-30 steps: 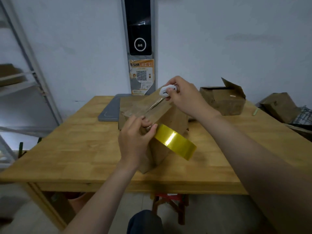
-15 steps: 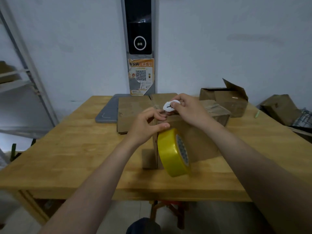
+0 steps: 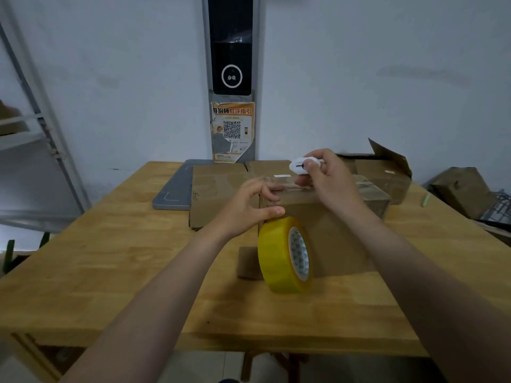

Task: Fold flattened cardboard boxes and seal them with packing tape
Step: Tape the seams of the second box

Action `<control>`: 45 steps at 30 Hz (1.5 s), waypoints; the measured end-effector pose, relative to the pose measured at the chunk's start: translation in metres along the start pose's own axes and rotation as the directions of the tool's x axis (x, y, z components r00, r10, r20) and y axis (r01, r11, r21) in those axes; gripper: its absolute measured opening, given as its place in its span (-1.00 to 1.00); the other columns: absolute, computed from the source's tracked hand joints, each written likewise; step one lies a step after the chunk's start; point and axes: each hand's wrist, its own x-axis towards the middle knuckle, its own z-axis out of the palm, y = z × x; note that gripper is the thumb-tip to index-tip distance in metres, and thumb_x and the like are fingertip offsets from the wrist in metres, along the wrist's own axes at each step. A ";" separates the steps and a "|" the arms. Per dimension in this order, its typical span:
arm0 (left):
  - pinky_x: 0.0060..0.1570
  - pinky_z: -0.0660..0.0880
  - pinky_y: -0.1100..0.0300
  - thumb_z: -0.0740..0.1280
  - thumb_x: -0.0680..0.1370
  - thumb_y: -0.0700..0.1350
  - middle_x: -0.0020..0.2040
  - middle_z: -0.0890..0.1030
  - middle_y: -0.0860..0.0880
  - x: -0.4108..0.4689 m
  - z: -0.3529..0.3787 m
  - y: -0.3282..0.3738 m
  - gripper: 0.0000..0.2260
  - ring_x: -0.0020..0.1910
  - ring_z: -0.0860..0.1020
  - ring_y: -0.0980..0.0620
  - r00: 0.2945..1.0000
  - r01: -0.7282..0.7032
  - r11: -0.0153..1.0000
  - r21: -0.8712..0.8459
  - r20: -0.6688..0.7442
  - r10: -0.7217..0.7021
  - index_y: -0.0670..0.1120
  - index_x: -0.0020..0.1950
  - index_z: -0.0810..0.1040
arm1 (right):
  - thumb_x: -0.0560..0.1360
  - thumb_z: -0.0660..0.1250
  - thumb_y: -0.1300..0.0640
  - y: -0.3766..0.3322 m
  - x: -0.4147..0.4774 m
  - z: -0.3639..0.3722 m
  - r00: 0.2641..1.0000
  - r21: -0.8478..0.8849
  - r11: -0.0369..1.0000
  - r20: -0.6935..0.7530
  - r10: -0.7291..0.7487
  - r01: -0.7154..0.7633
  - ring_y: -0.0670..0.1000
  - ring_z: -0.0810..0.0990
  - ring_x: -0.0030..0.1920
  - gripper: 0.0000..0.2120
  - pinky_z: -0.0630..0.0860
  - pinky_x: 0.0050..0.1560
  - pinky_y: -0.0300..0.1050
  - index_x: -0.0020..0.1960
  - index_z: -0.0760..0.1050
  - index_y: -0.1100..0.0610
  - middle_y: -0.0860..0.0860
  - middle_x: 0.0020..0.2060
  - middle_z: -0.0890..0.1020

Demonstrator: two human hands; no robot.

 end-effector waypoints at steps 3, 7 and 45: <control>0.52 0.19 -0.16 0.60 0.41 0.04 0.35 0.55 0.27 0.006 -0.003 -0.002 -0.80 0.51 0.30 0.11 0.999 0.034 0.998 0.061 -0.017 -0.033 0.18 -0.16 0.59 | 0.68 0.21 0.08 0.014 0.010 0.000 0.993 -0.061 0.994 0.074 0.091 -0.086 -0.06 0.73 -0.12 -0.93 0.62 0.12 0.18 0.11 0.46 0.04 -0.04 -0.13 0.71; 0.51 0.20 -0.18 0.59 0.41 0.08 0.41 0.48 0.28 0.011 -0.005 -0.001 -0.80 0.52 0.29 0.11 0.997 0.060 0.995 0.073 0.041 -0.063 0.24 -0.13 0.58 | 0.67 0.21 0.04 0.020 0.019 0.000 0.983 -0.179 0.975 0.100 0.151 -0.131 -0.09 0.71 -0.07 -0.90 0.57 0.18 0.11 0.11 0.47 0.01 -0.09 -0.20 0.72; 0.38 0.41 -0.07 0.49 0.52 0.03 0.36 0.51 0.15 0.003 0.024 0.010 -0.80 0.36 0.45 0.20 0.987 0.103 0.993 0.054 -0.131 -0.095 0.11 0.05 0.51 | 0.69 0.18 0.28 0.021 -0.010 -0.017 0.883 0.185 0.969 0.410 -0.230 0.166 0.10 0.70 -0.13 -0.84 0.62 -0.06 -0.15 0.22 0.41 0.34 0.23 0.01 0.63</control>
